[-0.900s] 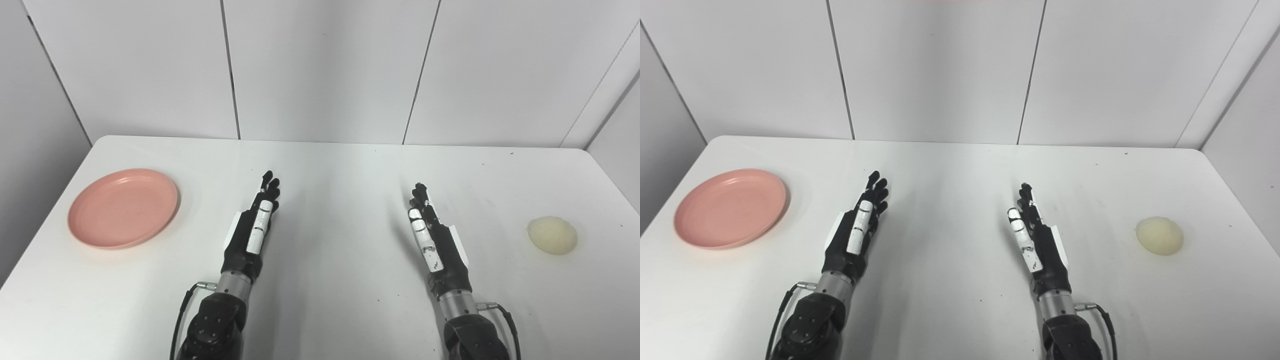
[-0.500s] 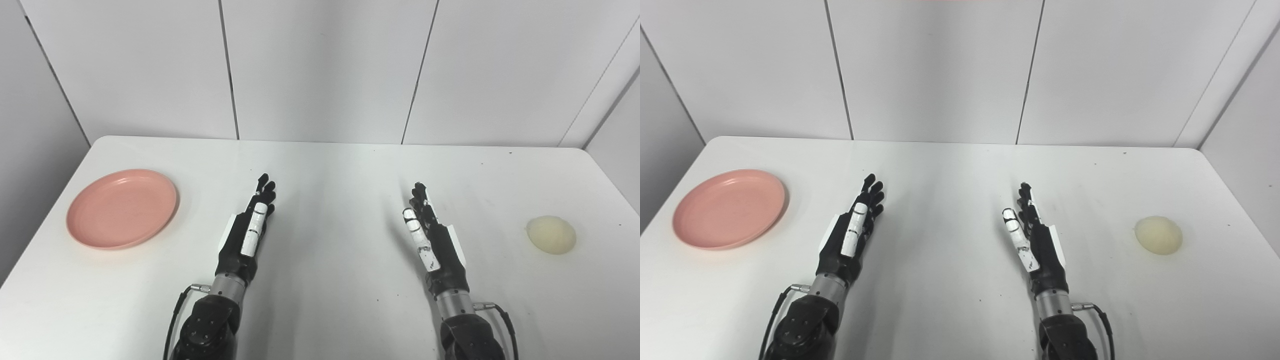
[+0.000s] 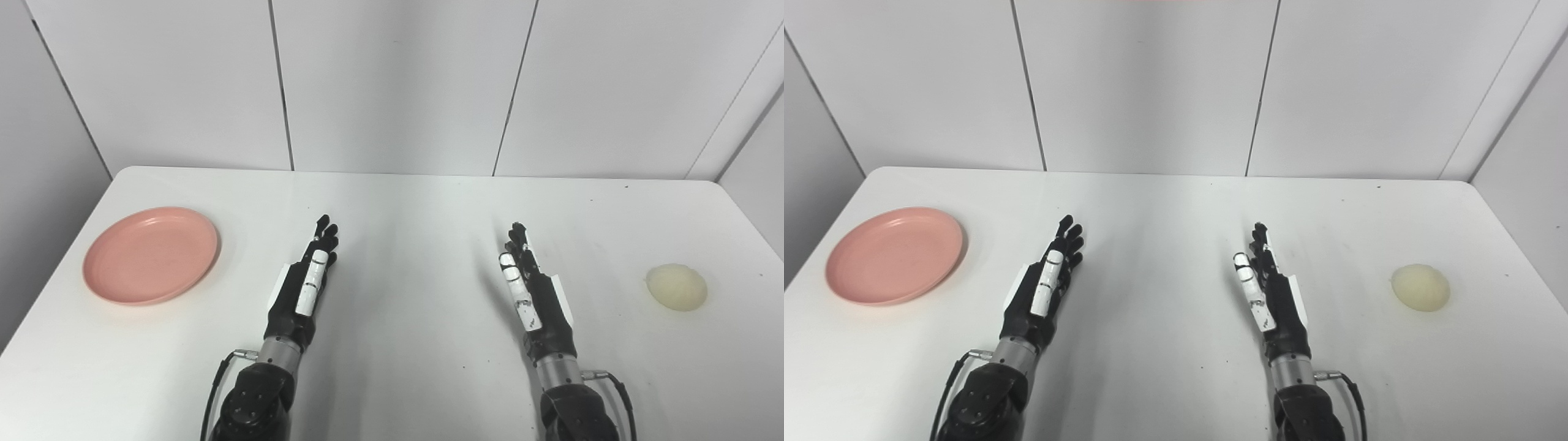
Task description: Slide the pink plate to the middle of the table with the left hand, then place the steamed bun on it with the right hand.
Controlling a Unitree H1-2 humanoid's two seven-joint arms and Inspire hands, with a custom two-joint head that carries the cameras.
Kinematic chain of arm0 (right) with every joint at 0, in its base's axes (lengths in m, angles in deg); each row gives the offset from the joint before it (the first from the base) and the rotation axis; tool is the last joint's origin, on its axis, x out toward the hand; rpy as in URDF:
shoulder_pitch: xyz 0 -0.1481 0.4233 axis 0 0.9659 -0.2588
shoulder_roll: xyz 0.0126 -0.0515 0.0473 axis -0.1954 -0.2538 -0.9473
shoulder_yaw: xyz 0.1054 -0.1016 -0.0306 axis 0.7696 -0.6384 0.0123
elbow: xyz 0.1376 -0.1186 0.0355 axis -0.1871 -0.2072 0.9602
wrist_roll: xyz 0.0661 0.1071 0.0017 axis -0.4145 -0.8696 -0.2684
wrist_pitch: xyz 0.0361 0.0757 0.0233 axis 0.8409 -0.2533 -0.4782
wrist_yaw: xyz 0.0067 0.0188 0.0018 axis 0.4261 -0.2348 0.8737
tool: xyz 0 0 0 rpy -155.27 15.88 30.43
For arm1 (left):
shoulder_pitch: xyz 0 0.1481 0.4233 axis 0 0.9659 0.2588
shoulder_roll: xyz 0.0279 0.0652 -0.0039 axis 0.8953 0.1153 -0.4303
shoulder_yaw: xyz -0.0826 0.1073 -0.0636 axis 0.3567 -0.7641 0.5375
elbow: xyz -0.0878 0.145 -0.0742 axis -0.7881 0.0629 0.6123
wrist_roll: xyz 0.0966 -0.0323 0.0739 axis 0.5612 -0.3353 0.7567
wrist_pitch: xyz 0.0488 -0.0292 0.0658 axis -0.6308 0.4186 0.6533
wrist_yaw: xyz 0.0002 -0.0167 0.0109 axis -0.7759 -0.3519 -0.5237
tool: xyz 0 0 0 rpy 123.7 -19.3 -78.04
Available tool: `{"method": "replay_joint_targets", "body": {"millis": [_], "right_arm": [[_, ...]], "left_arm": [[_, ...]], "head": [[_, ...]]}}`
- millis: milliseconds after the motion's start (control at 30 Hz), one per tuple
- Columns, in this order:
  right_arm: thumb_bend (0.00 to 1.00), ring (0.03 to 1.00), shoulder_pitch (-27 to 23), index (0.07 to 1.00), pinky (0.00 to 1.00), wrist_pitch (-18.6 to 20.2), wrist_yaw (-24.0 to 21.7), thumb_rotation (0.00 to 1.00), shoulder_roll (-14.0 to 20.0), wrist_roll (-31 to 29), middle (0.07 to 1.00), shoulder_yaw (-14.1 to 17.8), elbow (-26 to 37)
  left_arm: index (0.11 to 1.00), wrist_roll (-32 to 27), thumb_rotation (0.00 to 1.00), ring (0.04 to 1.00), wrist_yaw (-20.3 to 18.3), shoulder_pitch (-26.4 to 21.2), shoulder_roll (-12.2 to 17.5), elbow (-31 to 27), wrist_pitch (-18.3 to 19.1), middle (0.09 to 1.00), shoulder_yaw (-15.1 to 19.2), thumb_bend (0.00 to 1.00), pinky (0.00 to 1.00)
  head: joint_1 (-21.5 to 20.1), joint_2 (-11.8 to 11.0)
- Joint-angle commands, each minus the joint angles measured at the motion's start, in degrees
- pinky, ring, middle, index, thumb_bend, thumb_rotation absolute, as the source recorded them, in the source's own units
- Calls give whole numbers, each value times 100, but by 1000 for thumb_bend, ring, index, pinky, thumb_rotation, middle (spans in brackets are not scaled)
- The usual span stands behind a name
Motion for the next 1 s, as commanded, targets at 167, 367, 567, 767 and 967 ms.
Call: {"method": "replay_joint_targets", "body": {"millis": [167, 367, 567, 767, 967], "right_arm": [[576, 1000, 15, 1000, 998, -577, -320, 946, 275, -484, 1000, 160, -264], [609, 1000, 12, 1000, 1000, -636, -396, 931, 414, -592, 1000, 227, -443], [574, 1000, 37, 1000, 1000, -604, -455, 930, 411, -768, 1000, 297, -411], [525, 998, 75, 1000, 1000, -557, -439, 948, 364, -815, 1000, 335, -282], [508, 996, 87, 1000, 1000, -514, -441, 956, 355, -857, 998, 359, -230]], "left_arm": [[1000, 160, 1000, 1000, 456, -148, -295, 451, -468, 1000, 124, 610, 1000], [1000, -40, 1000, 999, 726, -670, -239, 739, -814, 1000, 642, 646, 993], [1000, -649, 1000, 1000, 504, -1052, 145, 150, -16, 1000, 1129, 720, 1000], [978, -1063, 1000, 979, 554, -1277, 533, -318, 36, 974, 1586, 731, 1000], [933, -1232, 1000, 942, 729, -1328, 839, -800, 483, 930, 1960, 731, 980]], "head": [[696, -281], [1067, -450], [1269, -574], [1369, -646], [1424, -683]]}}
